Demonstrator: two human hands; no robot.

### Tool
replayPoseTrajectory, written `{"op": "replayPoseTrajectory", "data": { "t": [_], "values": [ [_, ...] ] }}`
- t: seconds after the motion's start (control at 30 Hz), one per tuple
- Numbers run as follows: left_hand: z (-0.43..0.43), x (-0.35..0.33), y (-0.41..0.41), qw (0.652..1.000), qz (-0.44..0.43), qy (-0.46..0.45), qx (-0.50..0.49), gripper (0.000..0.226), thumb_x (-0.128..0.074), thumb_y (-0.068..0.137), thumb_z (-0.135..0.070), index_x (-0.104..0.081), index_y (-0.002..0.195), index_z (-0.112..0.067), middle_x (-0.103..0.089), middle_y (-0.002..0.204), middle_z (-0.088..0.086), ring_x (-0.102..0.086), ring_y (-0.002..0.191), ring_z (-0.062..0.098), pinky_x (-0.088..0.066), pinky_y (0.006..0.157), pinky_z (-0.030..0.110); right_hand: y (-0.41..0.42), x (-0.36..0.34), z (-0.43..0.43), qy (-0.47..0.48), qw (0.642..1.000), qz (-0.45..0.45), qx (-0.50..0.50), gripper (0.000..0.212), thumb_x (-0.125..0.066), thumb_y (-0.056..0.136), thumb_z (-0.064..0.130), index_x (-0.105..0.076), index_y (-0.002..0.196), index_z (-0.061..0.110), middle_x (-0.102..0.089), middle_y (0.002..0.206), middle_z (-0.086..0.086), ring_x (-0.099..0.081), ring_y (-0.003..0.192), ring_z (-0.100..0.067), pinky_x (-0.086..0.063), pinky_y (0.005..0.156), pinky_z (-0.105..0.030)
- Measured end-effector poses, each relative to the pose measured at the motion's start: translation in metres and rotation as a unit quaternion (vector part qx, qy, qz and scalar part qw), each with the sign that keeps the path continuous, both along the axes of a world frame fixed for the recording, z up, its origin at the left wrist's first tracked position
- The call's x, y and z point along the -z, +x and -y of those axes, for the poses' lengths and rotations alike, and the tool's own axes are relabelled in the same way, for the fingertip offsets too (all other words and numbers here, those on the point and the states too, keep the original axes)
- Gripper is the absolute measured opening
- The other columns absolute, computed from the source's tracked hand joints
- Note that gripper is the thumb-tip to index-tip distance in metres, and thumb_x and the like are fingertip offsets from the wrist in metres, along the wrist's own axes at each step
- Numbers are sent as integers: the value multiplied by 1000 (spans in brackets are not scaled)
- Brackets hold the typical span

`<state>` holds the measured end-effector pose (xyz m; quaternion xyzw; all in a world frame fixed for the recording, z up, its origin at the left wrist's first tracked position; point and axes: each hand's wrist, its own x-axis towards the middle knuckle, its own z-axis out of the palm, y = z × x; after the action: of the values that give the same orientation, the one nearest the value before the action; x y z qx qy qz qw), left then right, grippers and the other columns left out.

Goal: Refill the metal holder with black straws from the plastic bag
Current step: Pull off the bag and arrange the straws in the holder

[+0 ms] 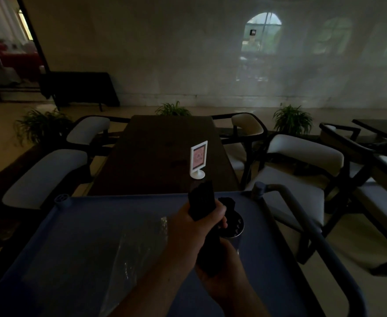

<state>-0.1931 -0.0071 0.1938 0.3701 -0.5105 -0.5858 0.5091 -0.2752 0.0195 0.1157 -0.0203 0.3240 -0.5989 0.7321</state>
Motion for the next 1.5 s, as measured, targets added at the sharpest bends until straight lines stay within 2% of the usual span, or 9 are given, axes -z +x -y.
{"op": "replayPoseTrajectory", "data": {
  "t": [0.27,0.5,0.73,0.83,0.97,1.07,1.17,1.33,1.5],
  "values": [
    [6,20,-4,1000,-2,-9,2,17,-74,75,-26,-69,78,-10,-70,76,15,-70,79,25,-55,81,38,-3,7,0,14,1000,-6,16,40,-46,89,9,-56,127,0,-67,103,-23,-63,94,-33,-47,85,-40],
    [11,57,-4,997,-15,68,-12,33,-71,81,-31,-55,57,-15,-51,55,7,-53,57,22,-46,71,43,-1,32,-15,41,993,-113,-10,21,-48,96,14,-67,101,4,-68,80,-14,-64,63,-23,-46,60,-32],
    [20,57,-7,996,-48,80,-2,41,-60,92,-14,-52,52,-20,-46,47,-1,-44,45,14,-39,58,33,-32,22,-16,-59,905,-419,-55,30,-47,100,19,-66,94,-4,-60,78,-14,-52,67,-20,-39,54,-27],
    [26,48,-13,997,-58,56,3,34,-63,88,-18,-54,55,-22,-45,47,-2,-43,44,14,-39,55,33,-41,2,-13,-186,859,-465,-106,15,-56,95,17,-65,104,8,-63,79,-6,-55,70,-18,-44,58,-25],
    [29,42,-22,1000,11,9,-17,25,-66,78,-34,-55,57,-25,-47,47,-3,-46,45,16,-45,57,37,-40,-1,-7,-234,802,-532,-137,33,-68,81,17,-56,112,24,-69,87,9,-64,73,-10,-53,62,-28],
    [25,41,-32,993,111,-37,-35,34,-61,82,-41,-54,56,-21,-51,48,-2,-53,50,21,-50,68,48,-33,3,-2,-231,800,-550,-62,37,-73,79,15,-61,113,25,-73,103,2,-71,94,-16,-59,80,-43],
    [19,35,-43,995,86,-15,-50,32,-63,80,-33,-54,52,-22,-51,47,1,-53,49,22,-51,68,47,-31,10,1,-224,798,-560,1,21,-72,77,17,-67,96,28,-76,89,-3,-73,78,-18,-59,67,-40],
    [15,26,-39,998,60,-5,9,20,-72,73,-31,-63,72,-13,-66,65,6,-67,66,20,-56,72,32,-35,14,1,-245,802,-544,6,38,-71,84,14,-63,119,26,-74,109,3,-71,100,-16,-59,80,-30],
    [20,25,-38,996,84,-19,4,21,-78,76,-27,-67,94,-28,-74,78,2,-72,76,13,-57,68,21,-45,17,0,-234,797,-556,-14,38,-67,83,2,-67,110,29,-75,103,-1,-72,93,-17,-59,76,-34]
  ]
}}
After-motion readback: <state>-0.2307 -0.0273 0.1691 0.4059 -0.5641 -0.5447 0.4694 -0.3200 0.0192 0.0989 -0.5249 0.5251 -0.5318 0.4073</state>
